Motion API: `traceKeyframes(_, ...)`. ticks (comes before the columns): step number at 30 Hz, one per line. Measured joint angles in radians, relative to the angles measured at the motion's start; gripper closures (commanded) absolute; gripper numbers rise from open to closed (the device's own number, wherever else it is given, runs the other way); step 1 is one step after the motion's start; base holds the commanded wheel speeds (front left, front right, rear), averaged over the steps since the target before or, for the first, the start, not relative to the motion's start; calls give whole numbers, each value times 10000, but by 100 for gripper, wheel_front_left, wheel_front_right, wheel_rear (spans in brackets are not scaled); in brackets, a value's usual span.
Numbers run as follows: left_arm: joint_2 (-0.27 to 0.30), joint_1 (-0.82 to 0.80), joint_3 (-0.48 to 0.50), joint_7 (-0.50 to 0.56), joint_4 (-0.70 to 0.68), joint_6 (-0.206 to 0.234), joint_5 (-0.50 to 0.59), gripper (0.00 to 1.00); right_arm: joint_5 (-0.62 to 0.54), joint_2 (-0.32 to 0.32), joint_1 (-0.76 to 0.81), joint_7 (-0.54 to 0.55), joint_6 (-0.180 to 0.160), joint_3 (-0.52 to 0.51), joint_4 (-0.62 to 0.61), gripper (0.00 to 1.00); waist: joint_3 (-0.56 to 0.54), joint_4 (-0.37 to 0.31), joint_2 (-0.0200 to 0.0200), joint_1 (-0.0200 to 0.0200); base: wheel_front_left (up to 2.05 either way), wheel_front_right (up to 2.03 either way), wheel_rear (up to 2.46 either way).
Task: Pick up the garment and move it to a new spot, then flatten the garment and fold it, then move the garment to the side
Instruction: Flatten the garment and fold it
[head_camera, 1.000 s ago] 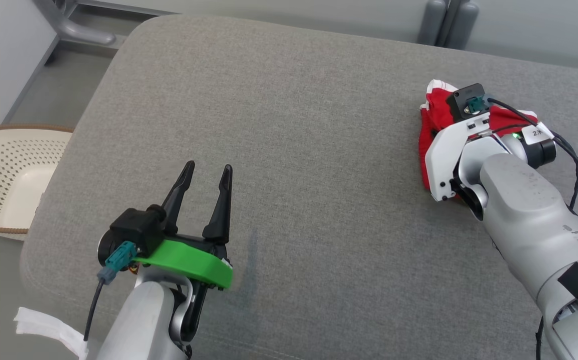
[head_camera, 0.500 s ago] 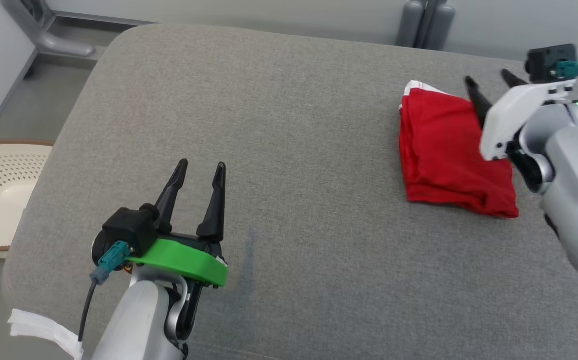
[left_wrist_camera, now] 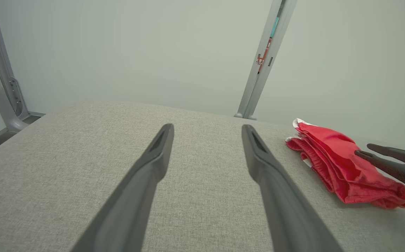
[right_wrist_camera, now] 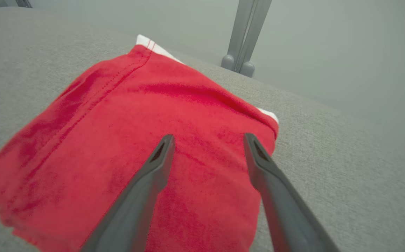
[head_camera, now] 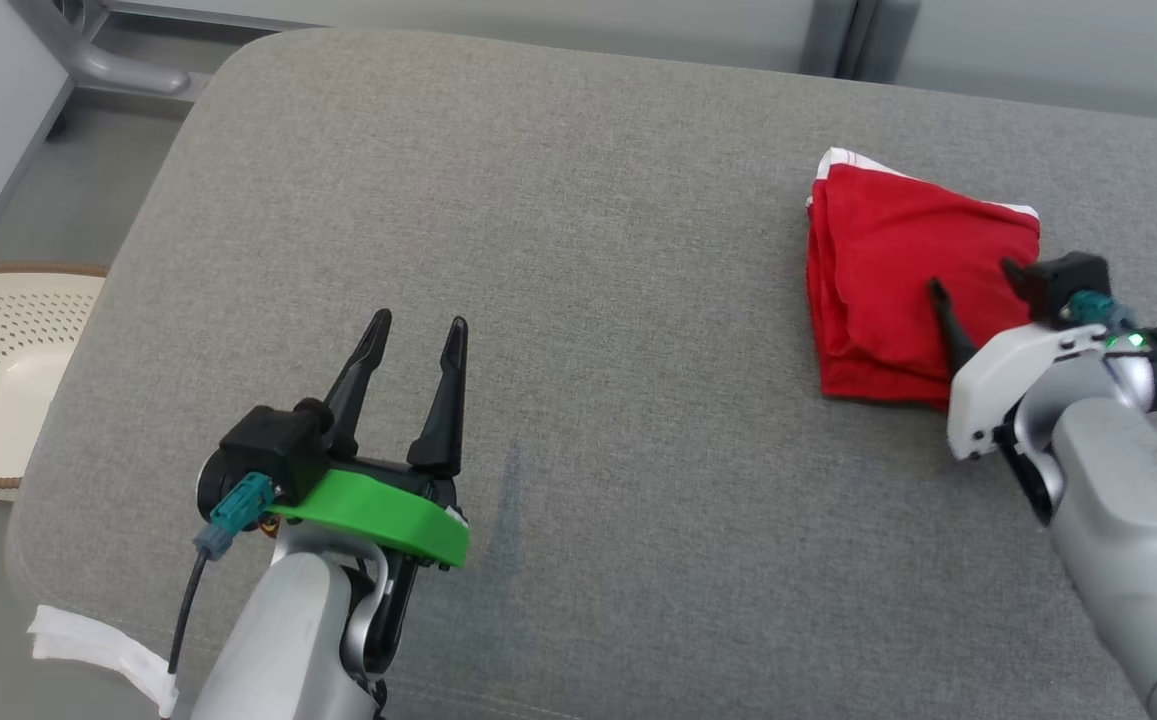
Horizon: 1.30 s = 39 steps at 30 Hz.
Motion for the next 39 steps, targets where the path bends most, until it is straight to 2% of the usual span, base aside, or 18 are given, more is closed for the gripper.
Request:
traceKeyframes(1,0,-1,4,0,8,0,0,0,-142,228,198,-174,0,-23,-54,100,-1,5,0,0,0,0,0)
traceKeyframes(6,8,-4,130,0,17,0,-8,0,-794,1244,967,-487,0,169,-487,100,-6,-52,0,0,0,0,0)
traceKeyframes(11,10,-6,188,2,23,0,-8,0,-1093,1954,1289,-522,0,838,-679,100,-44,-155,0,0,0,0,0)
traceKeyframes(14,10,-4,207,2,54,0,6,0,-953,2197,1460,-531,0,1294,-742,100,-144,-216,0,0,0,0,0)
traceKeyframes(18,46,58,385,2,121,0,19,0,-161,2387,1761,-552,0,1755,-1455,100,-318,-375,0,0,0,0,0)
traceKeyframes(19,67,104,439,2,132,0,23,0,44,2401,1804,-560,2,1701,-1778,85,-366,-441,0,0,0,0,0)
traceKeyframes(21,117,211,596,0,163,0,86,0,259,2282,1877,-566,2,1287,-2600,0,-449,-579,0,0,0,0,0)
traceKeyframes(25,226,441,934,0,196,0,161,0,263,1967,2674,-573,0,-303,-4295,0,-671,-920,0,0,0,0,0)
traceKeyframes(32,276,1004,1576,0,107,0,303,0,-662,1944,4124,-328,-2,-3141,-5804,0,-1145,-1605,0,0,0,0,0)
traceKeyframes(36,270,1300,1914,0,8,0,393,0,-1009,2027,4563,144,-4,-3781,-6276,0,-1389,-1992,0,0,0,0,0)
traceKeyframes(39,274,1524,2117,0,-40,0,449,0,-1024,2071,4736,493,-4,-3868,-6381,0,-1554,-2269,0,0,0,0,0)
